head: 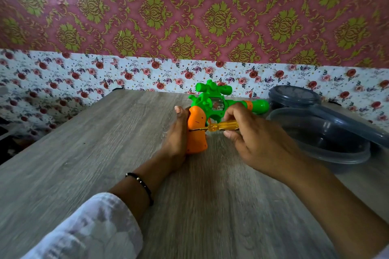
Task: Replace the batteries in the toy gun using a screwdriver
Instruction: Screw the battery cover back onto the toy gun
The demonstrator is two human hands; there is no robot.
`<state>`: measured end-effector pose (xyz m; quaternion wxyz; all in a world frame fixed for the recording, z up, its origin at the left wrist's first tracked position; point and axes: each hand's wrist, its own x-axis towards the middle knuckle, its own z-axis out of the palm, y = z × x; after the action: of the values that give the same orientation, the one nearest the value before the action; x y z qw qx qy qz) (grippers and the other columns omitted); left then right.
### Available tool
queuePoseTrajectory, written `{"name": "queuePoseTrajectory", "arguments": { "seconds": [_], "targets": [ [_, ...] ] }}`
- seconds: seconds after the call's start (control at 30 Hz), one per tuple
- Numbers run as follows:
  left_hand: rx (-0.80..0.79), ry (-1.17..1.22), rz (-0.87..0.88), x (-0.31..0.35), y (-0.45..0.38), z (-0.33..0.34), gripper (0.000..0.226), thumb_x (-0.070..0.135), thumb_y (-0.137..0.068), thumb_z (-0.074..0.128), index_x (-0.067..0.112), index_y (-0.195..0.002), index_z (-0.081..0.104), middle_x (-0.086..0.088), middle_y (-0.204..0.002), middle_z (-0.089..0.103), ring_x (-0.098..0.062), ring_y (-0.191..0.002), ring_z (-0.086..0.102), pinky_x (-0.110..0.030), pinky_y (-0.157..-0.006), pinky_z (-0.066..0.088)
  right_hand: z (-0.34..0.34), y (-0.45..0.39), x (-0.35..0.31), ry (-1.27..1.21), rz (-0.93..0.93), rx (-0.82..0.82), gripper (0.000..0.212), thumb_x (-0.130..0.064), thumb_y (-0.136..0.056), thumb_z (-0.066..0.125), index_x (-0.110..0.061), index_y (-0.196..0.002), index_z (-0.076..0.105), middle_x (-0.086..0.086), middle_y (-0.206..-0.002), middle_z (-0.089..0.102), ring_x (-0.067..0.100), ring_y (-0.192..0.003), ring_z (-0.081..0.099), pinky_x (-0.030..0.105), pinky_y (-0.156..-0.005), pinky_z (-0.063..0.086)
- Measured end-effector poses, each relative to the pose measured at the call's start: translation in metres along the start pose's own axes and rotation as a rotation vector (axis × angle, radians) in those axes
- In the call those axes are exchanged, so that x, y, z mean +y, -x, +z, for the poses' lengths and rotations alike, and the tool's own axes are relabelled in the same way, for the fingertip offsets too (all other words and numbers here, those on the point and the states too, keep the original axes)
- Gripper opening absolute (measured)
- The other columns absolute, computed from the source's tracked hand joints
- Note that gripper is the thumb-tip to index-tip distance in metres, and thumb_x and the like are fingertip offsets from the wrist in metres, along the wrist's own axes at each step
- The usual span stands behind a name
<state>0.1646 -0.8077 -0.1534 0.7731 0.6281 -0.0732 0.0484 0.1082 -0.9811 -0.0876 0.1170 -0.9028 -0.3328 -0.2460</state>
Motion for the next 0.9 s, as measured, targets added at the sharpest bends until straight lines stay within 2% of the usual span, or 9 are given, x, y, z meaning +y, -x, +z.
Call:
{"name": "queuePoseTrajectory", "arguments": {
  "seconds": [0.13,0.23,0.33,0.43,0.53,0.6,0.73,0.83,0.9],
  "targets": [
    [0.023,-0.012,-0.019,-0.003,-0.002,0.0,0.084,0.084,-0.073,0.024,0.03,-0.131,0.051,-0.013,-0.12,0.064,-0.031,-0.102,0.065,-0.04,-0.076,0.052,0.002,-0.001,-0.003,-0.036,-0.031,0.012,0.022,-0.022,-0.092,0.053,-0.017,-0.11,0.042,-0.002,-0.087,0.055,0.026,-0.062,0.058,0.039,-0.051,0.046],
    [0.028,-0.007,-0.021,0.0,0.0,0.001,0.081,0.083,-0.073,0.025,0.029,-0.125,0.055,-0.013,-0.122,0.063,-0.034,-0.11,0.062,-0.048,-0.086,0.053,0.006,-0.001,-0.003,0.003,-0.088,0.045,0.019,-0.024,-0.089,0.049,-0.023,-0.104,0.036,0.006,-0.089,0.06,0.034,-0.056,0.058,0.043,-0.044,0.047],
    [0.021,0.014,-0.001,0.004,0.005,0.004,0.064,0.076,-0.079,0.02,0.035,-0.108,0.06,-0.002,-0.115,0.067,-0.029,-0.113,0.061,-0.051,-0.099,0.047,0.004,-0.002,-0.003,0.111,-0.088,0.14,0.021,-0.033,-0.087,0.048,-0.016,-0.099,0.042,0.006,-0.071,0.063,0.03,-0.046,0.057,0.028,-0.037,0.041],
    [0.019,-0.033,0.006,0.006,0.006,0.005,0.062,0.077,-0.078,0.021,0.04,-0.111,0.058,0.001,-0.122,0.064,-0.019,-0.114,0.061,-0.045,-0.1,0.047,0.0,-0.001,-0.003,0.17,-0.068,0.223,0.033,-0.043,-0.088,0.04,-0.012,-0.09,0.049,0.001,-0.055,0.056,0.023,-0.04,0.052,0.021,-0.038,0.03],
    [0.007,-0.061,0.016,0.006,0.008,0.005,0.061,0.081,-0.076,0.02,0.044,-0.11,0.055,0.006,-0.118,0.063,-0.015,-0.113,0.06,-0.048,-0.103,0.044,0.001,-0.001,-0.001,0.225,-0.043,0.23,0.04,-0.047,-0.089,0.037,-0.011,-0.082,0.054,0.001,-0.049,0.053,0.021,-0.038,0.051,0.019,-0.04,0.028],
    [-0.01,-0.063,0.032,0.007,0.009,0.005,0.059,0.077,-0.075,0.018,0.044,-0.107,0.055,0.01,-0.114,0.063,-0.014,-0.113,0.06,-0.048,-0.104,0.043,0.001,0.0,-0.001,0.216,-0.028,0.206,0.042,-0.05,-0.089,0.035,-0.014,-0.082,0.056,-0.001,-0.05,0.053,0.02,-0.04,0.052,0.019,-0.042,0.029],
    [-0.035,-0.047,0.048,0.005,0.007,0.004,0.069,0.083,-0.074,0.022,0.04,-0.115,0.059,-0.003,-0.125,0.064,-0.023,-0.117,0.059,-0.05,-0.103,0.043,-0.002,0.001,-0.002,0.047,-0.027,0.069,0.028,-0.046,-0.088,0.045,-0.022,-0.102,0.047,-0.012,-0.072,0.046,0.01,-0.05,0.04,0.024,-0.046,0.033],
    [-0.02,-0.018,0.041,0.005,0.007,0.006,0.069,0.08,-0.079,0.018,0.037,-0.114,0.058,-0.006,-0.124,0.064,-0.025,-0.115,0.061,-0.052,-0.101,0.045,0.0,0.0,-0.005,0.048,-0.089,0.067,0.018,-0.03,-0.087,0.055,-0.02,-0.101,0.049,-0.002,-0.08,0.059,0.02,-0.055,0.055,0.03,-0.044,0.042],
    [-0.018,0.016,0.035,0.004,0.005,0.005,0.066,0.075,-0.083,0.018,0.034,-0.113,0.059,-0.004,-0.121,0.066,-0.022,-0.114,0.061,-0.047,-0.1,0.047,0.002,0.0,-0.009,0.073,-0.122,0.15,0.02,-0.034,-0.086,0.05,-0.018,-0.096,0.054,0.0,-0.075,0.063,0.025,-0.053,0.059,0.032,-0.04,0.046]
  ]
}}
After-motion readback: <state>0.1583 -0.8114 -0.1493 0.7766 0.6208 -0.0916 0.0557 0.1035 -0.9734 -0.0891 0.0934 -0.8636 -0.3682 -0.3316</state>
